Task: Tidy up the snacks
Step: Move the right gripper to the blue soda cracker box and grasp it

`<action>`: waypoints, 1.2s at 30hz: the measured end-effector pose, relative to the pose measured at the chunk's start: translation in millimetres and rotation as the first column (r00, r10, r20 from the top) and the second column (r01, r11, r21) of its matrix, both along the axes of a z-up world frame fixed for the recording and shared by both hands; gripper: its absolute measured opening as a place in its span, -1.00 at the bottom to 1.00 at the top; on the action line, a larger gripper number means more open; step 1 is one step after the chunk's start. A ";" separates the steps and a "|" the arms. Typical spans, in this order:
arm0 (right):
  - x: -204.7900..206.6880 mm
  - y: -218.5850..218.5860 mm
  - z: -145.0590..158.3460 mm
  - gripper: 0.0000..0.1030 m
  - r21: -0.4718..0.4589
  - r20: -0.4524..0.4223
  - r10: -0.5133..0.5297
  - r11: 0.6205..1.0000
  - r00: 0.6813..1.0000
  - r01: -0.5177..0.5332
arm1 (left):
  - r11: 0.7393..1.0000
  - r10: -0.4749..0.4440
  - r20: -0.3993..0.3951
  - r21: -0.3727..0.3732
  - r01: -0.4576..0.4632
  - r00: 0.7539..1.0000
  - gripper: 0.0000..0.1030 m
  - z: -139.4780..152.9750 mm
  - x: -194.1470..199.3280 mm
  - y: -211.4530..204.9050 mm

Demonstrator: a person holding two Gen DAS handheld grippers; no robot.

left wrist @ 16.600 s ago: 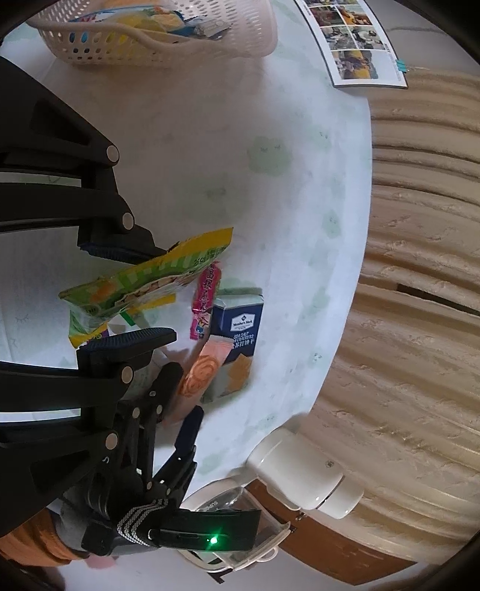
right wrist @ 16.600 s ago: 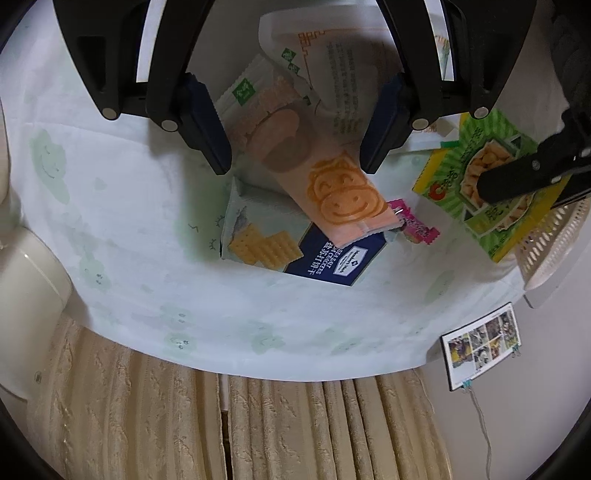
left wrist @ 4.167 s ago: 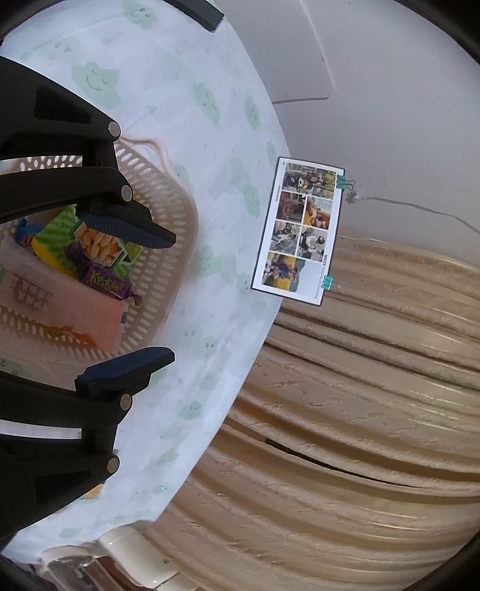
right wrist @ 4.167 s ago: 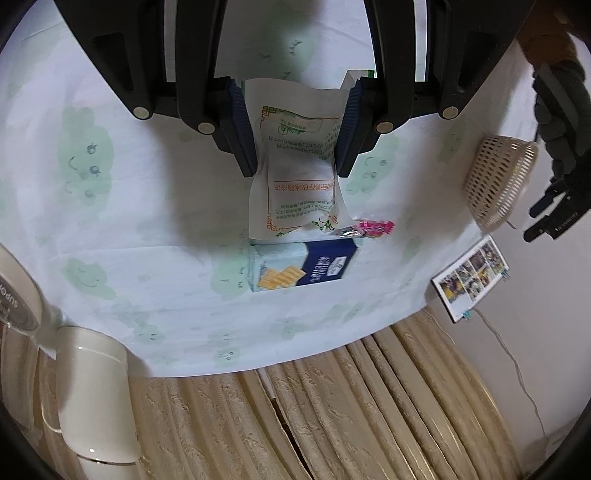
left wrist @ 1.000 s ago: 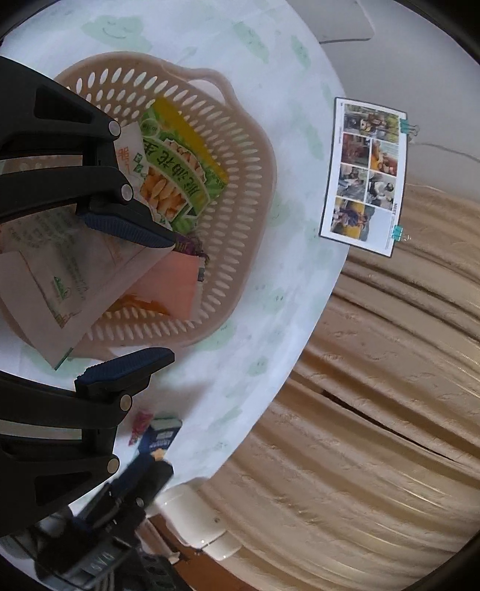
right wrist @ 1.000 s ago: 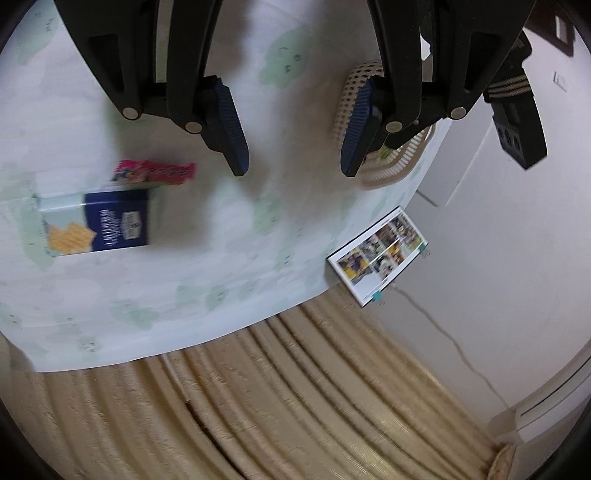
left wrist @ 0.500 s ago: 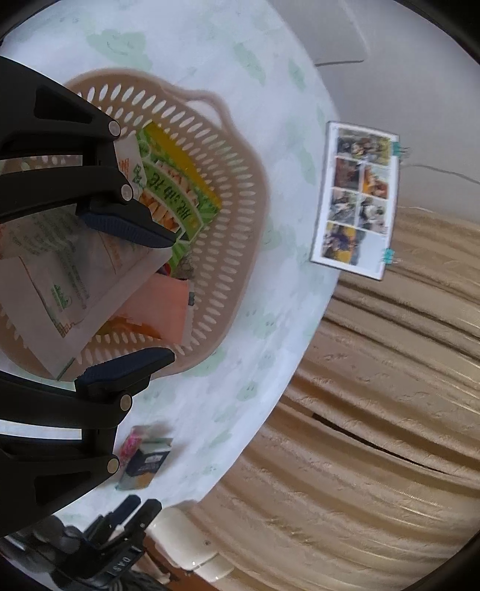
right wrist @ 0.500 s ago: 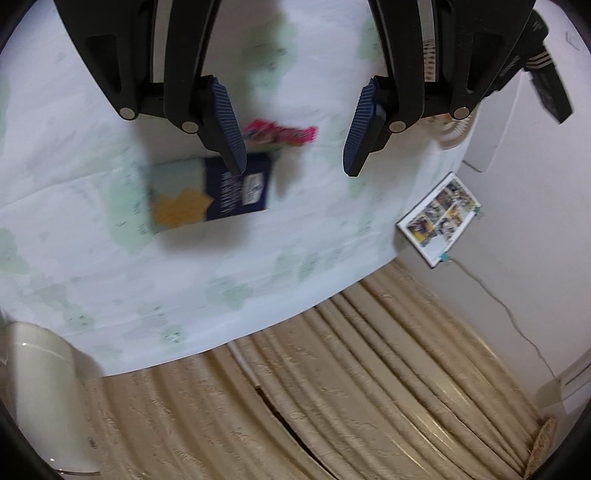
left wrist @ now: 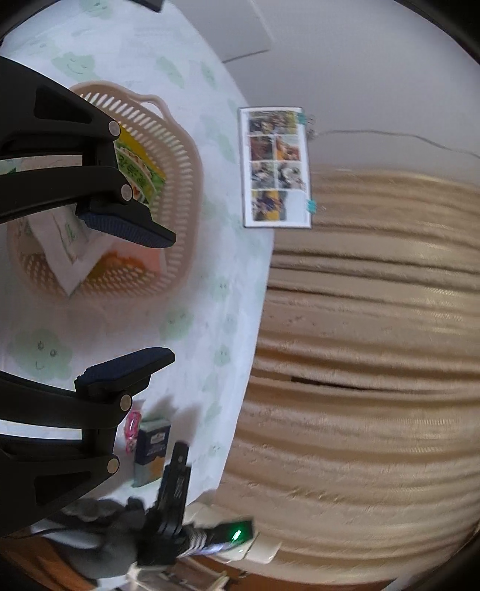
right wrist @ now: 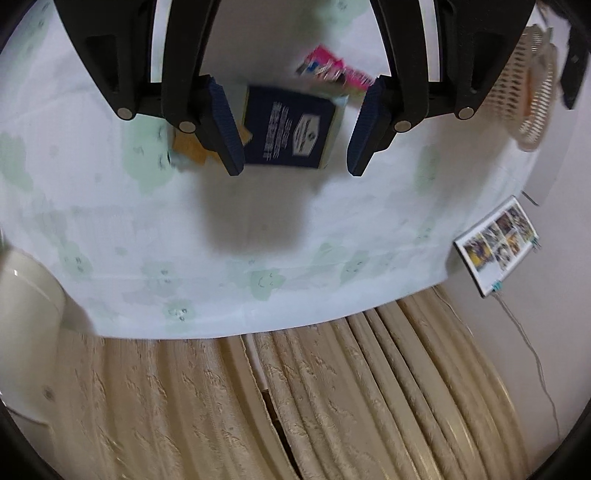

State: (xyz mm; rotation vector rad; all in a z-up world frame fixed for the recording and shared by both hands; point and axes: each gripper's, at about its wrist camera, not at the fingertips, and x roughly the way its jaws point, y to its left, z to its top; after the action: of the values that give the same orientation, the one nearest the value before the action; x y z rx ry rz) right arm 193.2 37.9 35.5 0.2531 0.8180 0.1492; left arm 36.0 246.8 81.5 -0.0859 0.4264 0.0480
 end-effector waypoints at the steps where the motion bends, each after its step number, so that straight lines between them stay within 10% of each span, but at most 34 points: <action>1: 3.6 0.9 -1.5 0.09 -0.011 -0.006 0.000 1.000 1.000 0.000 | 1.000 -0.010 0.008 0.014 0.010 1.000 0.11 0.3 -1.5 -3.8; 26: -20.0 -22.9 -25.7 0.21 0.130 -0.122 0.131 0.985 0.984 -0.115 | 0.972 -0.190 -0.065 0.131 0.197 0.980 0.11 -18.2 1.4 -54.2; 36: -53.3 -3.6 -24.8 0.27 0.001 -0.128 0.191 0.981 0.973 -0.193 | 0.969 -0.194 -0.086 0.141 0.205 0.977 0.11 -23.1 3.9 -58.5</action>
State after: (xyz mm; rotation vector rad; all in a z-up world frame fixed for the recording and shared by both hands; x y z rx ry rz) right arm 139.9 34.4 10.7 0.1729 0.9698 0.3126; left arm 39.9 188.3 58.4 0.1070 0.4996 -0.1156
